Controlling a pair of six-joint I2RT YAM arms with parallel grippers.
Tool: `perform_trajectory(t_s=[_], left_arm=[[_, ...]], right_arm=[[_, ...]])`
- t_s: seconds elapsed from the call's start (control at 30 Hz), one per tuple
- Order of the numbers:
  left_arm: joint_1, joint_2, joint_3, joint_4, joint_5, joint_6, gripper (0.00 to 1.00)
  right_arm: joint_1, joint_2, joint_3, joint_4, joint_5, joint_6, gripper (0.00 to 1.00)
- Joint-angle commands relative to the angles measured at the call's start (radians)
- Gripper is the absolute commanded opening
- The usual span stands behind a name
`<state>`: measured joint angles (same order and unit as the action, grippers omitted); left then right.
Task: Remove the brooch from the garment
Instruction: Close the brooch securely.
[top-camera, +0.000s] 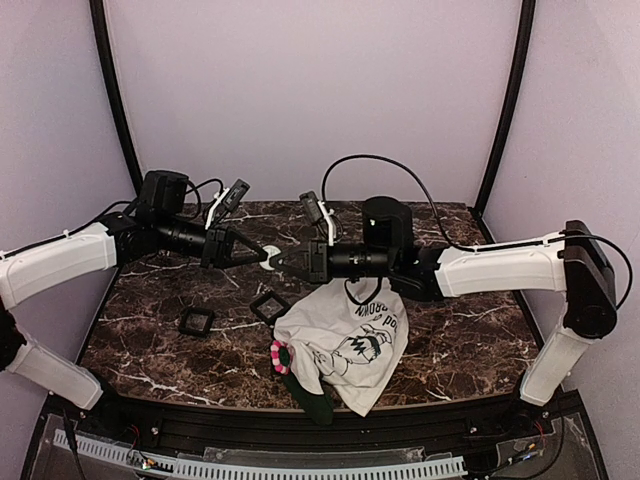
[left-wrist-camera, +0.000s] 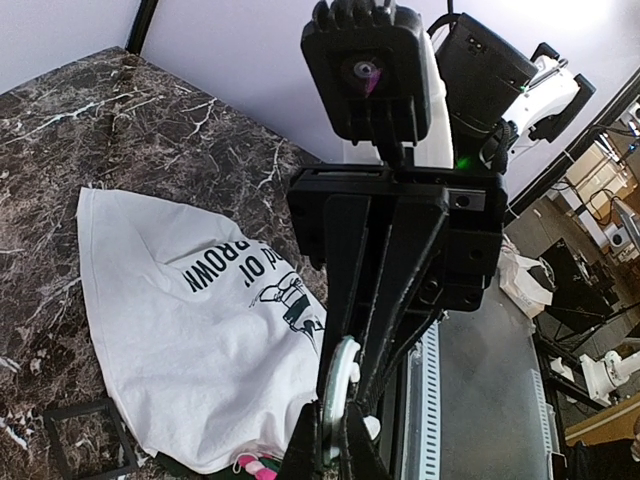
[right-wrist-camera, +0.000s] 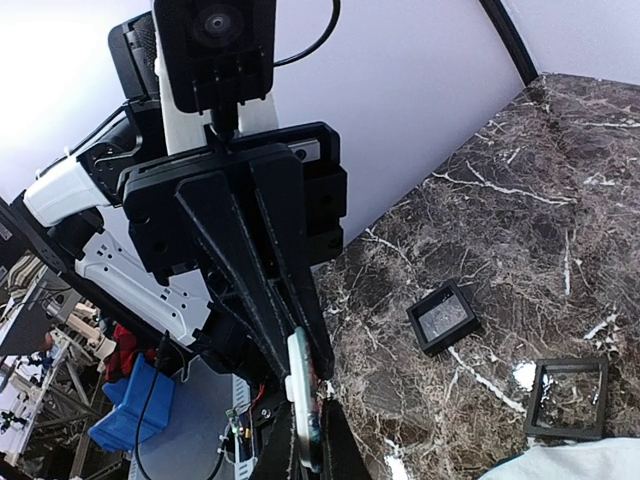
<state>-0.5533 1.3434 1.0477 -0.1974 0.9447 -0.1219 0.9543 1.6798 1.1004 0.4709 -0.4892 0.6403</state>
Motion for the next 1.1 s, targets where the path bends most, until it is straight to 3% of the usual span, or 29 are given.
perform_trajectory(t_s=[0.0, 1.07], left_arm=[[-0.045, -0.018, -0.002, 0.018, 0.097, 0.013, 0.01], [-0.046, -0.041, -0.004, 0.01, 0.082, 0.024, 0.01]], right_arm=[[-0.024, 0.058, 0.009, -0.046, 0.16, 0.079, 0.0], [-0.079, 0.072, -0.066, -0.079, 0.24, 0.256, 0.0]])
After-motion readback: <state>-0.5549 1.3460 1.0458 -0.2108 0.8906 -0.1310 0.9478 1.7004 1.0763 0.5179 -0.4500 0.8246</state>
